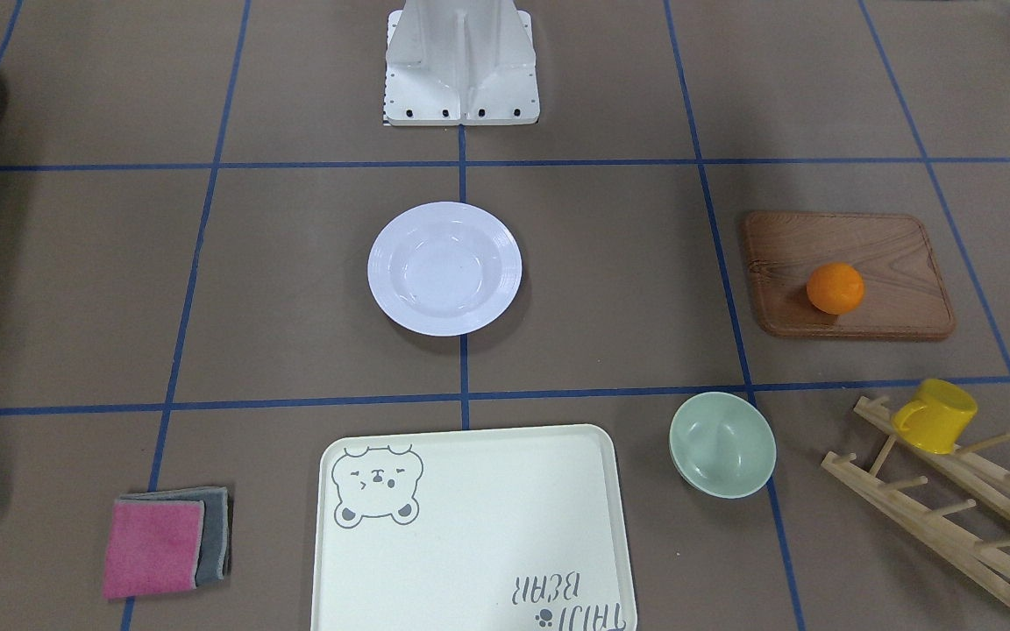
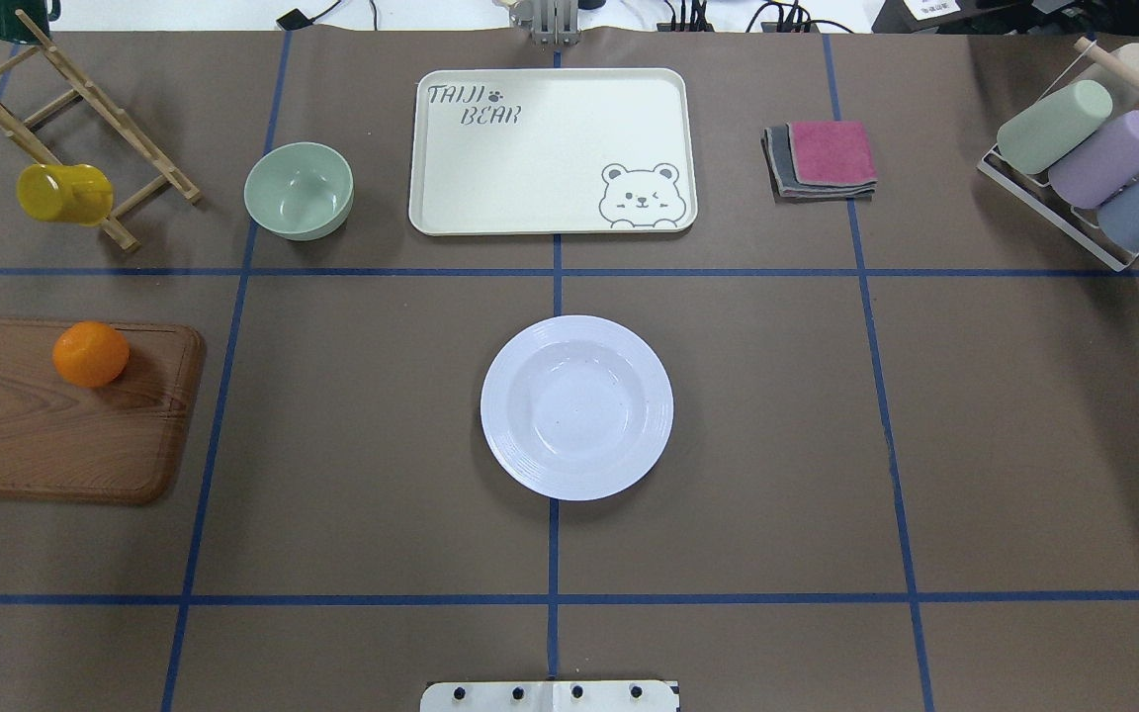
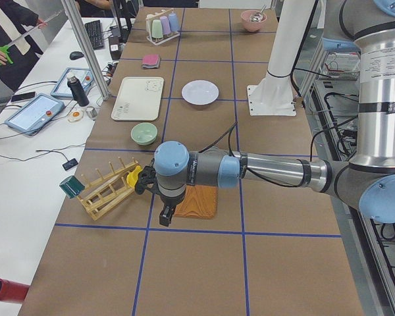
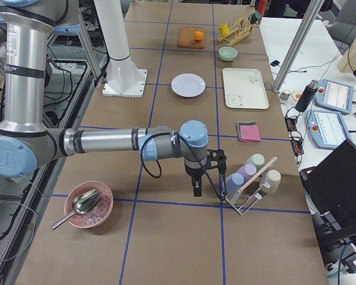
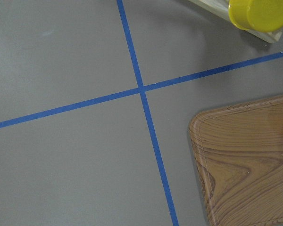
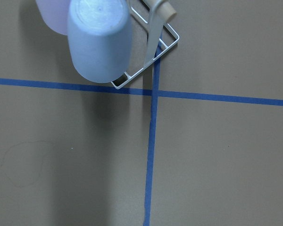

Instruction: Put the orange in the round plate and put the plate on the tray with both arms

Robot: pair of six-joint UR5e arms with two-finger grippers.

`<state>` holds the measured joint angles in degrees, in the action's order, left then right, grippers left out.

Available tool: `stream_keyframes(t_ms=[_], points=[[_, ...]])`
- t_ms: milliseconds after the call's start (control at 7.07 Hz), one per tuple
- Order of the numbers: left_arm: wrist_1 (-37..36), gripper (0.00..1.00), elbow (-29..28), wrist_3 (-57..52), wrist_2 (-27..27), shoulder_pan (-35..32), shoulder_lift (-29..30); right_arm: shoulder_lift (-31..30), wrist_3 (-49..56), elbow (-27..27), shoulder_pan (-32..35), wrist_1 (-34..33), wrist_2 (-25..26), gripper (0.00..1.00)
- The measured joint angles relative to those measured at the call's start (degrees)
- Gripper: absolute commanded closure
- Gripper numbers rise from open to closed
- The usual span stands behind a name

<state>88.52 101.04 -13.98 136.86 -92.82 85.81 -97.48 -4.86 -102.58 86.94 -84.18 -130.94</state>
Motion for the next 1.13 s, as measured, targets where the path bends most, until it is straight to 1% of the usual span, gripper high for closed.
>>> stream_keyframes(t_ms=[142,425,708,849,991,1132], points=[[1.7,0.00,-0.1,0.0,0.0,0.0,0.0,0.1,0.0,-0.1,0.0,0.0,-0.1,0.00],[7.2,0.00,0.0,0.1,0.1,-0.1,0.0,0.4,-0.2,-1.0,-0.7,0.7,-0.2,0.00],[10.9,0.00,0.1,0.4,0.7,0.0,0.4,1.3,-0.9,-1.8,-1.9,5.5,-2.1,0.00],[11.8,0.00,-0.3,0.3,3.1,0.0,0.2,1.9,-1.8,-2.1,-2.4,8.0,-3.7,0.00],[13.2,0.00,-0.6,0.3,7.5,0.1,-0.1,2.4,-4.1,-2.2,-2.9,10.6,-5.0,0.00],[14.8,0.00,-0.6,1.2,10.9,1.7,-0.1,2.6,-7.7,-2.2,-4.1,13.4,-5.5,0.00]])
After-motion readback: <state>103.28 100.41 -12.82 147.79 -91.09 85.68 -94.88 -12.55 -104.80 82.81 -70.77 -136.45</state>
